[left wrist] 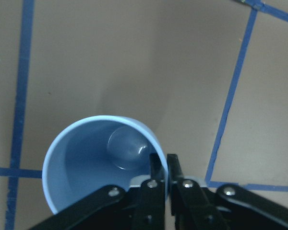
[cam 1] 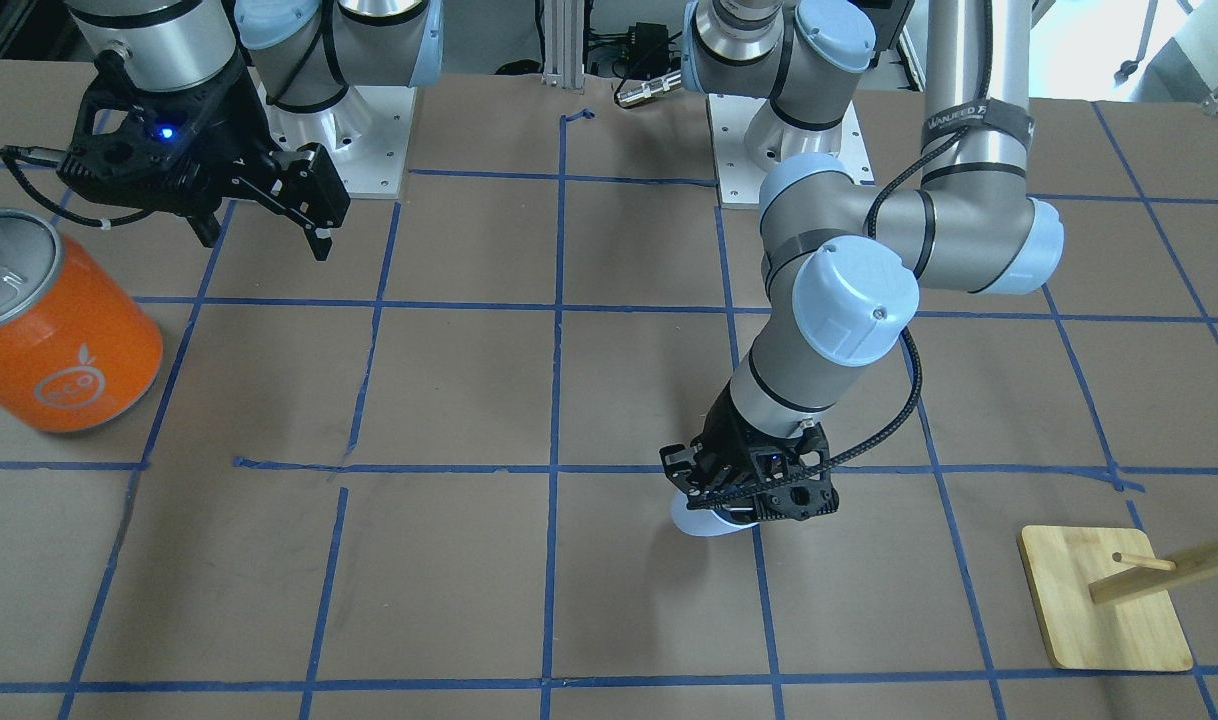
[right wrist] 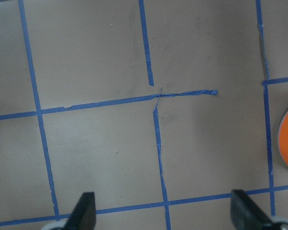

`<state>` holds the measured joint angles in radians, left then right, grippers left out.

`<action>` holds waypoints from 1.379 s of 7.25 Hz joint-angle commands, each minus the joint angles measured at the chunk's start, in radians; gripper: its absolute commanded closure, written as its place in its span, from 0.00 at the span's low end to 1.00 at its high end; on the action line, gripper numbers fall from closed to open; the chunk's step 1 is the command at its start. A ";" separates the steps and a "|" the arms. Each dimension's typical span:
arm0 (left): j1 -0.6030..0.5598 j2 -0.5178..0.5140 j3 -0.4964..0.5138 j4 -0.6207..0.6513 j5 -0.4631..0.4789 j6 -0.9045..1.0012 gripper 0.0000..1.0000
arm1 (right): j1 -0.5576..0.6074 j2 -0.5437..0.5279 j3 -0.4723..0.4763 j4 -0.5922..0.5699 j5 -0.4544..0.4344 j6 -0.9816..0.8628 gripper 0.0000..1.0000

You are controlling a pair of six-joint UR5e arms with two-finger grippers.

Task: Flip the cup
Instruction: 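Grasp the cup rim with the left gripper and lift it upright, then lower the upright cup onto the table with the left gripper and release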

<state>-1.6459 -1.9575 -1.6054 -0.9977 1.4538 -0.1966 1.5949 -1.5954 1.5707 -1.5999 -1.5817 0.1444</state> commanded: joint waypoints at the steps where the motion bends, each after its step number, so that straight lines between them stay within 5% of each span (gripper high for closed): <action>1: 0.027 -0.003 0.054 -0.007 0.165 0.205 1.00 | 0.001 0.000 0.000 0.000 0.002 -0.002 0.00; 10: 0.135 -0.107 0.038 0.062 0.184 0.365 1.00 | 0.005 0.000 0.002 -0.002 0.006 0.004 0.00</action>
<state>-1.5132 -2.0586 -1.5669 -0.9361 1.6383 0.1689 1.5988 -1.5953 1.5723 -1.6006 -1.5761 0.1479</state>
